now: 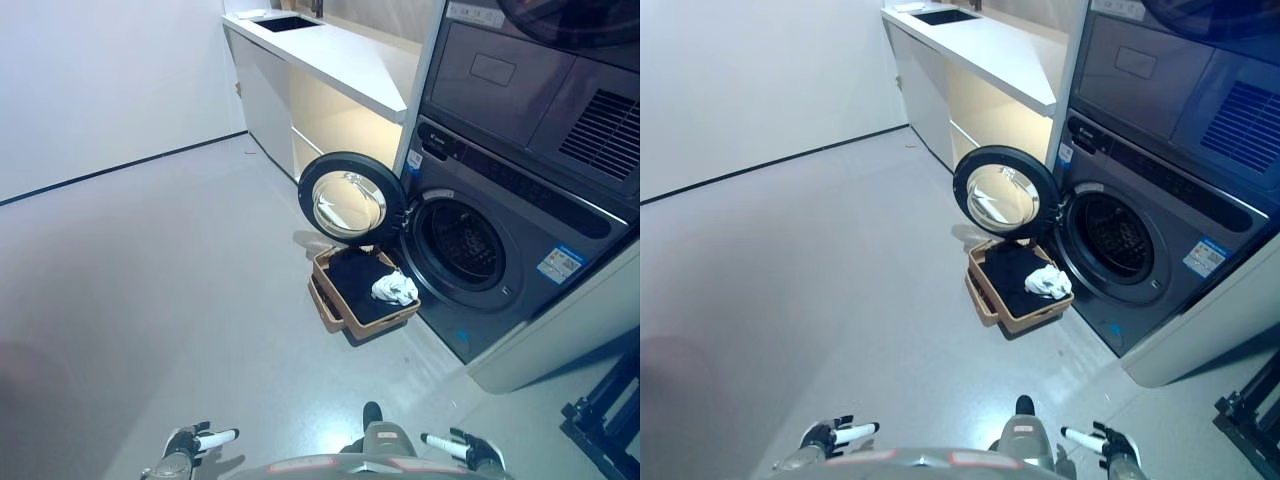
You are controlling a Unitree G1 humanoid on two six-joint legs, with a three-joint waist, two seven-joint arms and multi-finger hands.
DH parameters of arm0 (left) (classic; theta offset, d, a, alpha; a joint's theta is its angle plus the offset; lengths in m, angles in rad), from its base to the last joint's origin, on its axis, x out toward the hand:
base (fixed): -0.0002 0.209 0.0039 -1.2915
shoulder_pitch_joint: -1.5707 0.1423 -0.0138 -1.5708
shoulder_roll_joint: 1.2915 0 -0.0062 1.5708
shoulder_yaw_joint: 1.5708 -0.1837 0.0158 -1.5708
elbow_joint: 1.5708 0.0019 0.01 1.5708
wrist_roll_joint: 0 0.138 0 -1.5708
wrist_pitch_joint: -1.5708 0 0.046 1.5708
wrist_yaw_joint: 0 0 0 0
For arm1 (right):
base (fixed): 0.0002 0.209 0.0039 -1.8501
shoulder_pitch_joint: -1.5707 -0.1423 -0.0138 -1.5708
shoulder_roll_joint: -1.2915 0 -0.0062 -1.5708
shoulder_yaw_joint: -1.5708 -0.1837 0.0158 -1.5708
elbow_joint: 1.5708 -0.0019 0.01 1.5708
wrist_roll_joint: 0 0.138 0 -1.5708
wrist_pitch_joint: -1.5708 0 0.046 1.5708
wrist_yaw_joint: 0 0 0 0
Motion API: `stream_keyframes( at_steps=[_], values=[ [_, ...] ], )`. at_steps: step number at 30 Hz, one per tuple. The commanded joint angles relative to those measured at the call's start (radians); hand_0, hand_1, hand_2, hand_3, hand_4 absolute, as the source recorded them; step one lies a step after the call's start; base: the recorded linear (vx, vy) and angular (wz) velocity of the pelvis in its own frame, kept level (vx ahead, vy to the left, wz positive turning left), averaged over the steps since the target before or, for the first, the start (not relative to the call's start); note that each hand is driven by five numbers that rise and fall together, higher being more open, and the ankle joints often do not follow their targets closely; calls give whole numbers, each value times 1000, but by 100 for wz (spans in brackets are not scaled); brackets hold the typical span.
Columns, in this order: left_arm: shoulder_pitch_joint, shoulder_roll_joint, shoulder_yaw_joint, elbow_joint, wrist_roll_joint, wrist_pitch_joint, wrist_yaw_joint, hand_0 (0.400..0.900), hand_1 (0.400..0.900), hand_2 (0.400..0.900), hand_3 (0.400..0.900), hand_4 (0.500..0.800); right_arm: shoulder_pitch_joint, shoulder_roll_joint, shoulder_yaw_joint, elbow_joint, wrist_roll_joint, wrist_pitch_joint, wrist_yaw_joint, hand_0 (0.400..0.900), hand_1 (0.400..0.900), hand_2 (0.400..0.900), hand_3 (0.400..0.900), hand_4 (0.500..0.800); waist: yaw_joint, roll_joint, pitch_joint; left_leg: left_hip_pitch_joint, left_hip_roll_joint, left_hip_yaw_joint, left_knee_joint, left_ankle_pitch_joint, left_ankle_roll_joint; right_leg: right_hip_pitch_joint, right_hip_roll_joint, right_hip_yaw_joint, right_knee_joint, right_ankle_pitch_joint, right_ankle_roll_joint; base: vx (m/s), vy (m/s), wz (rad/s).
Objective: Put the clothes in the basket into the washing machine.
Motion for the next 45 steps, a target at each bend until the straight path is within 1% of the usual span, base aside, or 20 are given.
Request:
stream_keyframes(
  at_steps=[1, 5, 9, 12, 14, 16, 19, 22, 24, 25, 26, 30, 31, 32, 34, 35, 39, 42, 43, 45],
  values=[
    [-65, 111, 37, -40, -70, -31, 45, 900, 900, 900, 900, 800, -68, -27, 12, -21, 6, -38, -28, 900, 900, 900, 900, 800, -23, -48, 11, 90, -19, -32, 38, -114, 15, -161, -60, 93, -28, 188, 104, 206, -208, 32],
    [-90, 98, 29, -33, -98, -28, 53, 900, 900, 900, 900, 800, -91, -58, 17, -23, 4, -41, -39, 900, 900, 900, 900, 800, -46, -15, 8, 101, 50, -46, -14, -80, -6, -225, -28, 64, 49, 116, 87, 123, -169, 19],
    [-145, 92, -3, -46, -108, -30, 71, 900, 900, 900, 900, 800, -127, -87, 25, -3, -1, -42, -57, 900, 900, 900, 900, 800, -58, 21, 8, 66, 79, -30, -35, -13, -28, -270, -9, 56, 56, 103, 79, 76, -129, 2],
    [-161, 98, -1, -62, -129, -33, 78, 900, 900, 900, 900, 800, -116, -97, 28, -1, -6, -43, -55, 900, 900, 900, 900, 800, -59, 39, 4, 68, 99, -31, -39, 39, -45, -275, 3, 47, 72, 78, 63, 148, -130, 1],
    [-159, 104, 12, -65, -138, -33, 81, 900, 900, 900, 900, 800, -97, -98, 28, 4, -18, -43, -51, 900, 900, 900, 900, 800, -60, 51, -5, 70, 118, -38, -32, 102, -61, -268, 22, 37, 80, 56, 48, 160, -166, 0],
    [-158, 113, 26, -61, -147, -32, 84, 900, 900, 900, 900, 800, -76, -98, 19, 13, -16, -43, -49, 900, 900, 900, 900, 800, -59, 57, -17, 59, 139, -46, -1, 204, -74, -247, 49, 28, 81, 31, 27, 171, -190, 1],
    [-146, 122, 43, -52, -156, -29, 77, 900, 900, 900, 900, 800, -49, -94, 27, 26, -22, -42, -39, 900, 900, 900, 900, 800, -55, 53, -32, 39, 153, -60, 96, 316, -74, -180, 98, 20, 67, -8, -8, 203, -209, -3],
    [-142, 119, 48, -49, -169, -25, 70, 900, 900, 900, 900, 800, -28, -99, 26, 45, -35, -38, -37, 900, 900, 900, 900, 800, -31, 15, -17, -81, 85, -77, 323, 374, -50, -82, 118, 36, 38, -42, -54, 187, -231, -4],
    [-146, 109, 46, -43, -176, -25, 66, 900, 900, 900, 900, 800, -26, -99, 18, 61, -34, -34, -41, 900, 900, 900, 900, 800, -10, -5, 5, -163, 26, -80, 382, 326, -33, -33, 119, 52, 26, -50, -61, 166, -178, -19],
    [-144, 100, 45, -40, -174, -24, 63, 900, 900, 900, 900, 800, -26, -98, 14, 70, -32, -31, -44, 900, 900, 900, 900, 800, 11, -17, 17, -236, -22, -79, 390, 268, -18, -9, 123, 66, 21, -56, -65, 168, -163, -34],
    [-139, 97, 43, -38, -173, -25, 61, 900, 900, 900, 900, 800, -29, -97, 14, 75, -32, -31, -44, 900, 900, 900, 900, 800, 18, -37, 20, -295, -57, -66, 382, 244, 1, 10, 116, 79, 8, -53, -66, 120, -98, -32],
    [-130, 94, 44, -37, -185, -28, 63, 900, 900, 900, 900, 800, -41, -90, 20, 90, -30, -32, -47, 900, 900, 900, 900, 800, 61, -52, 46, -426, -68, -28, 341, 193, 21, 57, 138, 114, 8, -82, -71, 132, -66, -49],
    [-129, 97, 43, -34, -189, -29, 65, 900, 900, 900, 900, 800, -46, -88, 23, 88, -29, -36, -51, 900, 900, 900, 900, 800, 73, -45, 54, -489, -49, -22, 238, 239, 14, 79, 163, 119, 11, -100, -75, 102, 7, -26],
    [-129, 97, 42, -34, -189, -29, 65, 900, 900, 900, 900, 800, -46, -88, 23, 89, -29, -36, -51, 900, 900, 900, 900, 800, 75, -46, 57, -484, -49, -20, 236, 238, 14, 82, 162, 120, 12, -101, -76, 170, 19, -29],
    [-130, 102, 39, -33, -191, -31, 66, 900, 900, 900, 900, 800, -48, -82, 28, 86, -27, -41, -57, 900, 900, 900, 900, 800, 91, -19, 70, -518, 5, -15, 56, 366, -11, 119, 199, 126, 12, -127, -80, 226, 72, -27],
    [-127, 104, 44, -32, -195, -34, 64, 900, 900, 900, 900, 800, -43, -78, 29, 87, -26, -45, -60, 900, 900, 900, 900, 800, 103, -4, 75, -524, 46, -20, -59, 401, -17, 145, 214, 137, 9, -150, -81, 303, 107, -31],
    [-104, 100, 60, -24, -197, -35, 66, 900, 900, 900, 900, 800, -30, -70, 28, 95, -26, -47, -63, 900, 900, 900, 900, 800, 118, 16, 63, -504, 88, 31, -191, 444, -33, 222, 226, 160, -3, -204, -78, 255, 91, -20],
    [-87, 94, 67, -22, -202, -35, 67, 900, 900, 900, 900, 800, -25, -64, 30, 97, -28, -46, -60, 900, 900, 900, 900, 800, 126, 23, 52, -499, 103, 41, -194, 458, -39, 260, 216, 173, -8, -233, -70, 279, 138, -27],
    [-75, 93, 72, -21, -207, -36, 67, 900, 900, 900, 900, 800, -26, -57, 33, 94, -26, -45, -59, 900, 900, 900, 900, 800, 137, 29, 45, -501, 120, 33, -162, 475, -51, 291, 200, 185, -14, -250, -62, 262, 194, -40],
    [-66, 96, 74, -18, -209, -35, 64, 900, 900, 900, 900, 800, -37, -52, 39, 90, -30, -46, -55, 900, 900, 900, 900, 800, 149, 24, 42, -526, 117, 0, -18, 452, -55, 311, 166, 200, -7, -261, -49, 221, 234, -47]
  ],
)
